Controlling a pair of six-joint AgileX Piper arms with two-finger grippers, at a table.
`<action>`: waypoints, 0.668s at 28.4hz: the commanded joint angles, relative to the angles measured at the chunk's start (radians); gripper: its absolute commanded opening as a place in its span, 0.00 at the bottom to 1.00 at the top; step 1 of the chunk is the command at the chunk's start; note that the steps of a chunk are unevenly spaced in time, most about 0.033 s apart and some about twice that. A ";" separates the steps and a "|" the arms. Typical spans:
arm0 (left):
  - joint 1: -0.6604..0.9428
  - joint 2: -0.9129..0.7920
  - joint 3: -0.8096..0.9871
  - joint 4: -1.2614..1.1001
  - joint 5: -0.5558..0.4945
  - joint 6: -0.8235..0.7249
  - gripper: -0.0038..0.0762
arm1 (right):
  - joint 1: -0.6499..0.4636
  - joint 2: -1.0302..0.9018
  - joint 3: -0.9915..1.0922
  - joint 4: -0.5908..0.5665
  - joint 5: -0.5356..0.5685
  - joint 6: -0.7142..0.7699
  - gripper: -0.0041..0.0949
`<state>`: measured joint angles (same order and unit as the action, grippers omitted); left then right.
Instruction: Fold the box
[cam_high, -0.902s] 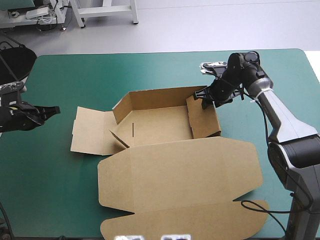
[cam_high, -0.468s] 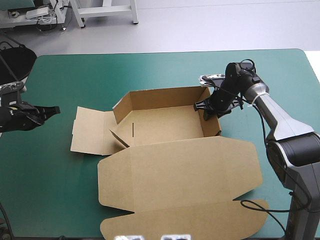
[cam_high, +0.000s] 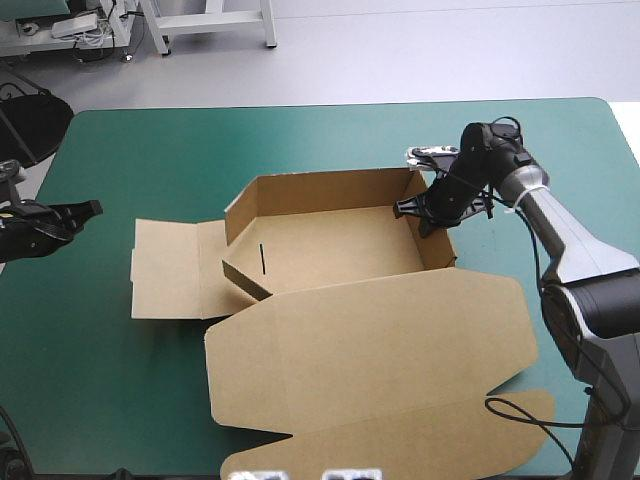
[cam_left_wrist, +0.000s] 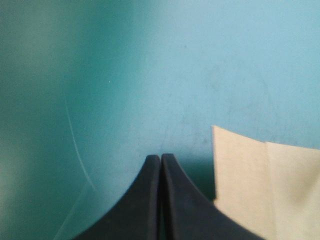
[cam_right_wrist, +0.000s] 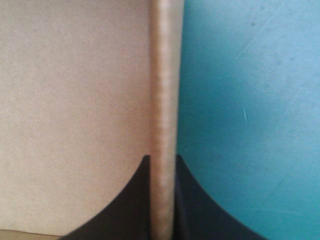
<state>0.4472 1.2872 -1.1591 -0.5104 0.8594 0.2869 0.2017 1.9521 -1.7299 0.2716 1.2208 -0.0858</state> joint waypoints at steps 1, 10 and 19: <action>0.096 -0.016 -0.026 -0.245 0.006 0.113 0.04 | -0.053 -0.146 -0.028 0.074 0.026 -0.020 0.02; 0.196 0.066 -0.026 -0.785 0.304 0.375 0.04 | -0.223 -0.348 -0.028 0.290 0.026 -0.110 0.02; 0.060 0.091 -0.026 -1.032 0.437 0.428 0.04 | -0.264 -0.468 -0.028 0.369 -0.015 -0.140 0.02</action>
<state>0.5583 1.4062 -1.1591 -1.4244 1.1985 0.7071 -0.0577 1.5335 -1.7299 0.5598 1.2402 -0.2249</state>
